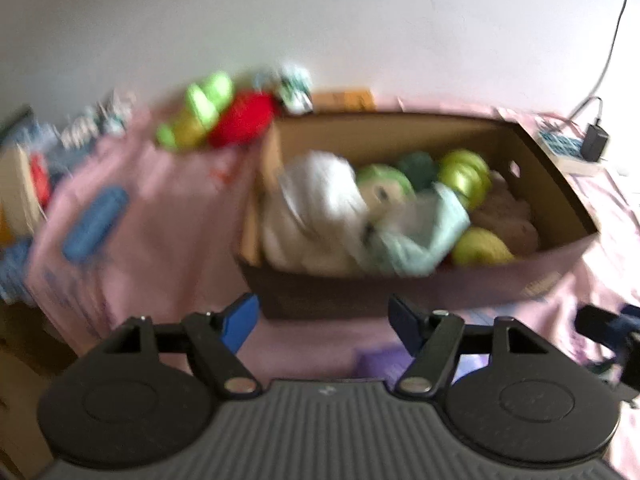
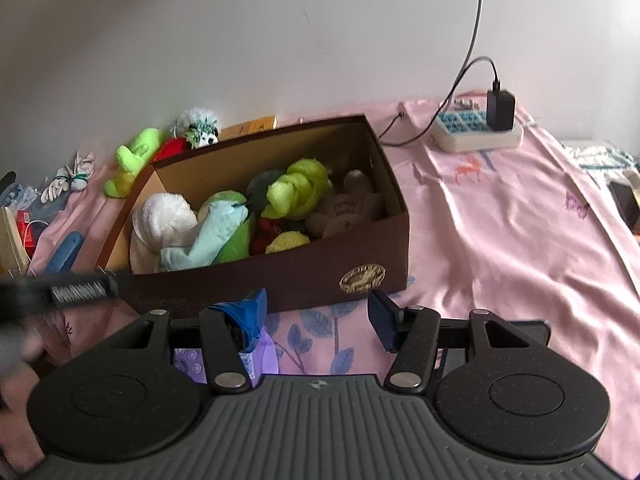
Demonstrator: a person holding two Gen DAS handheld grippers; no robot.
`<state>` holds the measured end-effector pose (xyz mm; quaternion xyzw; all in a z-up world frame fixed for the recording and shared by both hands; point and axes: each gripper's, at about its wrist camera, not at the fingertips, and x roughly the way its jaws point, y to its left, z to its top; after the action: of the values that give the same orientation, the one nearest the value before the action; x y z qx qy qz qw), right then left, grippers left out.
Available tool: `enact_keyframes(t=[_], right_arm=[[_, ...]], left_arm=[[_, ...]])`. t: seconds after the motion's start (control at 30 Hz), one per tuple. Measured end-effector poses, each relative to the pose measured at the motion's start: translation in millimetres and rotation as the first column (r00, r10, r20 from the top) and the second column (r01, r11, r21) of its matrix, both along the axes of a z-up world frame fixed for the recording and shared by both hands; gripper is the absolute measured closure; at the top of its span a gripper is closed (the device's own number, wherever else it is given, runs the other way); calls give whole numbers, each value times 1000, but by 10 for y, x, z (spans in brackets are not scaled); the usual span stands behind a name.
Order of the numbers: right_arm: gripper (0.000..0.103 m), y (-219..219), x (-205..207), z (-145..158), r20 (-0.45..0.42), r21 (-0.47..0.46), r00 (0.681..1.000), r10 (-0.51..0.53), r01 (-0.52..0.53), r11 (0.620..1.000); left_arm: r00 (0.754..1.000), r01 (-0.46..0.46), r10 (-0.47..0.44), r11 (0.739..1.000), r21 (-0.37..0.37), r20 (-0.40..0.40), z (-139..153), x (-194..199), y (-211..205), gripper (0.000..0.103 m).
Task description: Organize soft objects
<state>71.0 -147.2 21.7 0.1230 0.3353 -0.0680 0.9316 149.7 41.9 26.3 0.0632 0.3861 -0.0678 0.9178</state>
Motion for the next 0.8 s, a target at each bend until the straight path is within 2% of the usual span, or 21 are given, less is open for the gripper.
enact_keyframes(t=[0.2,0.33,0.47,0.63,0.8], right_arm=[[62,-43,-23,72,60,-71,998,-7,11,997],[62,-108,0,224,121,-144,993,2,16,989],[62,-158,23,352,160,-166,987,6,20,986],[62,-128,32,354,174,-187,984,23,10,982],[62,-160,41,283,170,-153,985,14,12,988]], left_arm=[[995,-5,1,999,39,96,301,131,177,32],[993,14,-19,999,51,113,386,197,197,32],[990,32,-43,996,80,138,437,213,174,32],[990,49,-56,997,56,130,442,238,119,32],[991,55,-59,998,34,116,372,208,-27,32]])
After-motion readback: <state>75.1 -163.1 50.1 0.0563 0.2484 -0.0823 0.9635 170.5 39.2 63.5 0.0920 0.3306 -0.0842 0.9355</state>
